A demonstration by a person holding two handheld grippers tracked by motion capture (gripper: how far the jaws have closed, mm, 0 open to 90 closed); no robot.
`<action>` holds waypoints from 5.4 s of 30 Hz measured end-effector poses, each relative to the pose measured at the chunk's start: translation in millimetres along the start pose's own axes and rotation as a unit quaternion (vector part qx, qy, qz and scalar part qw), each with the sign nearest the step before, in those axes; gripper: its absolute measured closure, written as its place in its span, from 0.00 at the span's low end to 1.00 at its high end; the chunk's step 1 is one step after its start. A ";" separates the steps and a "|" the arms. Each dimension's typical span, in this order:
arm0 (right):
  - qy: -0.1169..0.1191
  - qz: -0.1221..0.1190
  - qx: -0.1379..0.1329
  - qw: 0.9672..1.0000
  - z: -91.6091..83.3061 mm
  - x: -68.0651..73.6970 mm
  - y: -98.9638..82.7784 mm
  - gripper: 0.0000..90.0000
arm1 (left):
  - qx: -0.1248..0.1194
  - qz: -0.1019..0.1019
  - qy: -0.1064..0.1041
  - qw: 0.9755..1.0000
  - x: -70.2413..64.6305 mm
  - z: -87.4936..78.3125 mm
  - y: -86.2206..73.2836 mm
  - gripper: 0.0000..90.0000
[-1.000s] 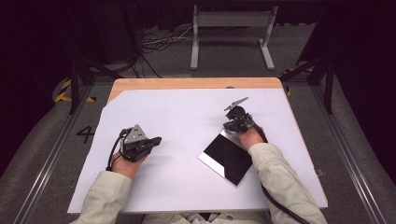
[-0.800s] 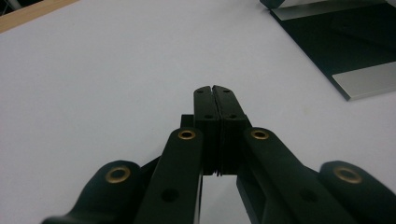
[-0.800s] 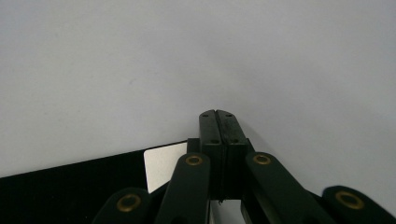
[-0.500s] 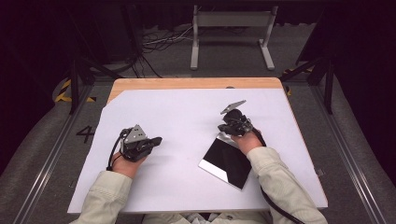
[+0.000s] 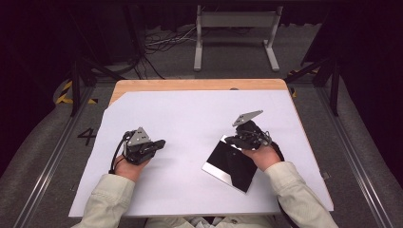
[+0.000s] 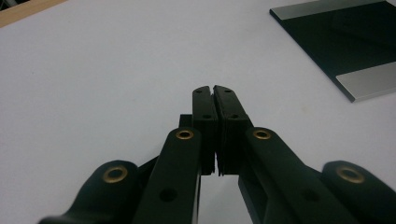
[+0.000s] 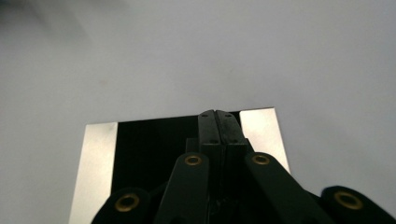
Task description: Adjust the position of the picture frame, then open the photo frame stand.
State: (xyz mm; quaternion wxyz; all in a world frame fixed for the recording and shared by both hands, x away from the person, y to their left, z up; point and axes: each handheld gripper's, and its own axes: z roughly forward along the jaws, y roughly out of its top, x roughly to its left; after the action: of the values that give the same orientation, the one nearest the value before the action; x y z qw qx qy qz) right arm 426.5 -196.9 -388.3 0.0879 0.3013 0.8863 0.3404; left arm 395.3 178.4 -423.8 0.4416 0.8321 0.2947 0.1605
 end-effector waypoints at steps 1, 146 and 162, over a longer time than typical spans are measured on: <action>0.003 0.000 0.001 1.000 -2.1 1.9 -2.3 1.00 | 0.000 0.000 0.000 1.000 0.0 0.0 0.0 0.98; -0.037 0.058 -0.139 0.988 -73.2 -17.4 -86.2 0.69 | 0.004 -0.013 -0.022 1.000 -2.1 8.0 -1.5 0.78; -0.061 0.047 -0.032 0.996 -72.1 -34.0 -87.1 0.78 | 0.005 -0.014 -0.024 1.000 -2.5 8.7 -2.0 0.78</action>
State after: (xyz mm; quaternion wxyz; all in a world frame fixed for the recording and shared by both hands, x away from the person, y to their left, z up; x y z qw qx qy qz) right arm 386.4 -307.9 -392.9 0.1353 0.3604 0.8528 0.3530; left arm 397.3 172.1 -430.3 0.4461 0.8338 0.2968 0.1330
